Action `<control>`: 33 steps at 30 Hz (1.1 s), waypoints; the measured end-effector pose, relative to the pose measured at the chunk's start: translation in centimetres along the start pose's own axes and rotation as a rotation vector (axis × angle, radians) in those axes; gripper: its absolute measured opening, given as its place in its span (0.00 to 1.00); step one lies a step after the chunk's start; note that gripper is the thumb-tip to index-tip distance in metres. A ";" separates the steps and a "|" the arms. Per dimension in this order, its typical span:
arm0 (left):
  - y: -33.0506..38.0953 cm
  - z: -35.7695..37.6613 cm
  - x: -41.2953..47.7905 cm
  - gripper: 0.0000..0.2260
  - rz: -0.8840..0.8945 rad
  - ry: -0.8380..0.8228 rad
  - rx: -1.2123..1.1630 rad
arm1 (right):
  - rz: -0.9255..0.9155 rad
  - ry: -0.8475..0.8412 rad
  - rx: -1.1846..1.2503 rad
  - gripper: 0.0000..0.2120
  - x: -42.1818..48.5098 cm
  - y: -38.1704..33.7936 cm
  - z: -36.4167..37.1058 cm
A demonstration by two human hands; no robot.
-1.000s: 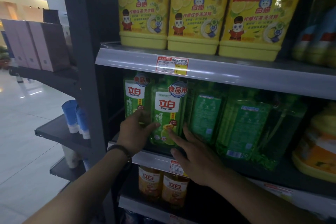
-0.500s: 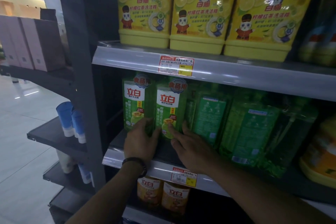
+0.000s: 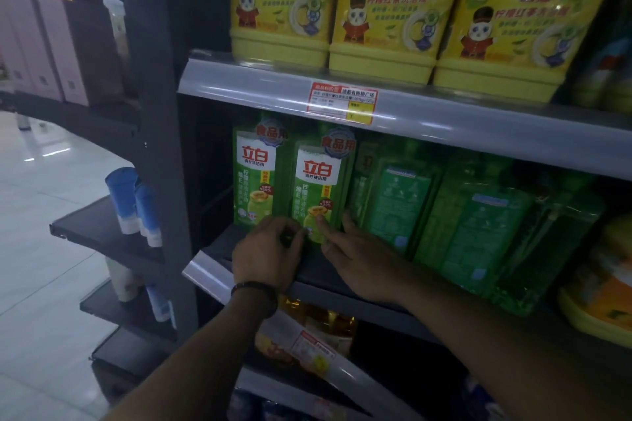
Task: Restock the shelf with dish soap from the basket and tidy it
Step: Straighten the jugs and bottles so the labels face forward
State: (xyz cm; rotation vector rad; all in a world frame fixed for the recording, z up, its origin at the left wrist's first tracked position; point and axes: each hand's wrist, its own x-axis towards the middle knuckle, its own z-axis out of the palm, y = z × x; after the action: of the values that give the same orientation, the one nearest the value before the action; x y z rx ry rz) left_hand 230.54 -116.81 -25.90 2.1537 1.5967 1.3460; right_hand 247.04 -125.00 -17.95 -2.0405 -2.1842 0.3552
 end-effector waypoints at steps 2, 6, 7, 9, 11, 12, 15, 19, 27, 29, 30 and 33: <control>0.2 0.1 -0.1 0.07 -0.012 0.011 0.001 | -0.002 0.005 0.033 0.29 -0.2 0.1 0.0; -0.1 0.2 0.1 0.08 -0.022 -0.026 -0.015 | -0.024 0.097 0.089 0.29 -1.2 0.1 -0.4; -0.1 0.2 0.2 0.09 -0.022 -0.041 -0.017 | -0.018 0.141 0.106 0.28 -1.6 0.1 -0.5; 0.4 0.2 0.2 0.10 -0.014 -0.069 -0.025 | 0.031 0.213 0.139 0.26 -2.4 0.2 -0.6; 1.4 0.4 0.1 0.09 0.000 -0.109 -0.069 | 0.105 0.247 0.167 0.27 -3.3 0.6 -0.5; 2.0 0.4 0.1 0.07 0.013 -0.133 -0.092 | 0.146 0.254 0.184 0.28 -3.8 0.9 -0.4; 4.0 0.4 -0.2 0.04 0.096 -0.160 -0.178 | 0.260 0.303 0.279 0.30 -5.7 1.8 0.0; 7.6 0.6 -0.2 0.02 0.159 -0.160 -0.317 | 0.352 0.351 0.419 0.36 -6.9 3.1 0.1; 12.5 1.5 1.1 0.21 -0.018 -0.364 -0.583 | 0.429 0.336 0.670 0.52 -6.1 3.1 -0.1; 13.0 1.8 1.9 0.16 -0.040 -0.393 -0.651 | 0.436 0.357 0.755 0.52 -5.8 3.1 -0.2; 13.2 1.9 2.2 0.15 -0.047 -0.413 -0.690 | 0.440 0.357 0.794 0.51 -5.7 2.9 -0.3; 13.7 2.3 2.7 0.19 -0.096 -0.423 -0.788 | 0.448 0.365 0.848 0.50 -5.5 2.8 -0.4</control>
State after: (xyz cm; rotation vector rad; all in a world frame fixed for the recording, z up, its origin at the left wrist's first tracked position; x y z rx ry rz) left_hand 241.80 -119.58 -17.83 1.6816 0.8018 1.1182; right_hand 250.25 -130.24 -17.92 -1.8403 -1.0632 0.7282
